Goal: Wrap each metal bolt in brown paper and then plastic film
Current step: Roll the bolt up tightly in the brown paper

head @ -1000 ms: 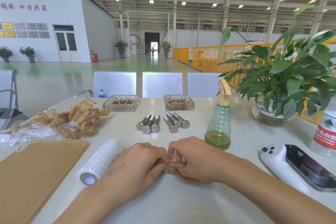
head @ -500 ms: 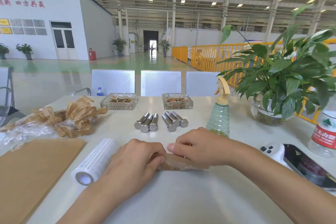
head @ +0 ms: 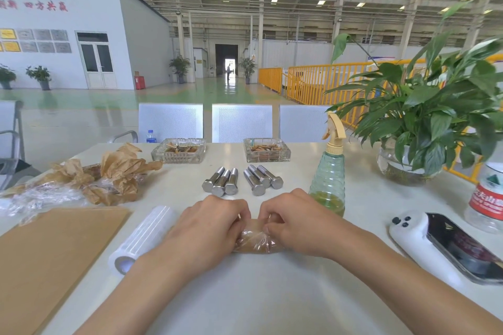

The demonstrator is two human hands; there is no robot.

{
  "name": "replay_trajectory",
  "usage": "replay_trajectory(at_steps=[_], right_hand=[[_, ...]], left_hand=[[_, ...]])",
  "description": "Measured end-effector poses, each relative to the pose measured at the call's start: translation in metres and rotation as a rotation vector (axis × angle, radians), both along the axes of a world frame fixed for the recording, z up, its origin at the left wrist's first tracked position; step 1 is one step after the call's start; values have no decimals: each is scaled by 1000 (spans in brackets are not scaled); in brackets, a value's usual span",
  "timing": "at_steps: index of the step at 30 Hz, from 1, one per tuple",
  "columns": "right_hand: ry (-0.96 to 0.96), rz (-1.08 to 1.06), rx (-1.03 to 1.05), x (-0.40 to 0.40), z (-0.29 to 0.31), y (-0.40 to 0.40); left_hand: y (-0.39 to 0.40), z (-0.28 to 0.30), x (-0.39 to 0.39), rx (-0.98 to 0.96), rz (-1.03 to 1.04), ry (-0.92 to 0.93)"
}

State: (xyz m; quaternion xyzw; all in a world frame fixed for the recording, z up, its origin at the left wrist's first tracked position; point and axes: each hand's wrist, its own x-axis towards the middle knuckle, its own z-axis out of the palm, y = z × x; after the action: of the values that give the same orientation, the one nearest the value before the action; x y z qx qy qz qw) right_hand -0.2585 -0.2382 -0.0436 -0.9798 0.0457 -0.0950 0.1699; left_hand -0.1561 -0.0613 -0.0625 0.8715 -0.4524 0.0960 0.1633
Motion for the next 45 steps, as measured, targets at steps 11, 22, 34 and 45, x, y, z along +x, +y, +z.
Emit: replay_trajectory(at_steps=[11, 22, 34, 45], right_hand=[[-62, -66, 122, -1, -10, -3], [8, -88, 537, -10, -5, -10], [-73, 69, -129, -15, 2, 0], [135, 154, -203, -24, 1, -2]], left_hand=[[8, 6, 5, -20, -63, -9], [18, 10, 3, -92, -75, 183], [28, 19, -4, 226, -192, 54], [34, 15, 0, 166, -271, 74]])
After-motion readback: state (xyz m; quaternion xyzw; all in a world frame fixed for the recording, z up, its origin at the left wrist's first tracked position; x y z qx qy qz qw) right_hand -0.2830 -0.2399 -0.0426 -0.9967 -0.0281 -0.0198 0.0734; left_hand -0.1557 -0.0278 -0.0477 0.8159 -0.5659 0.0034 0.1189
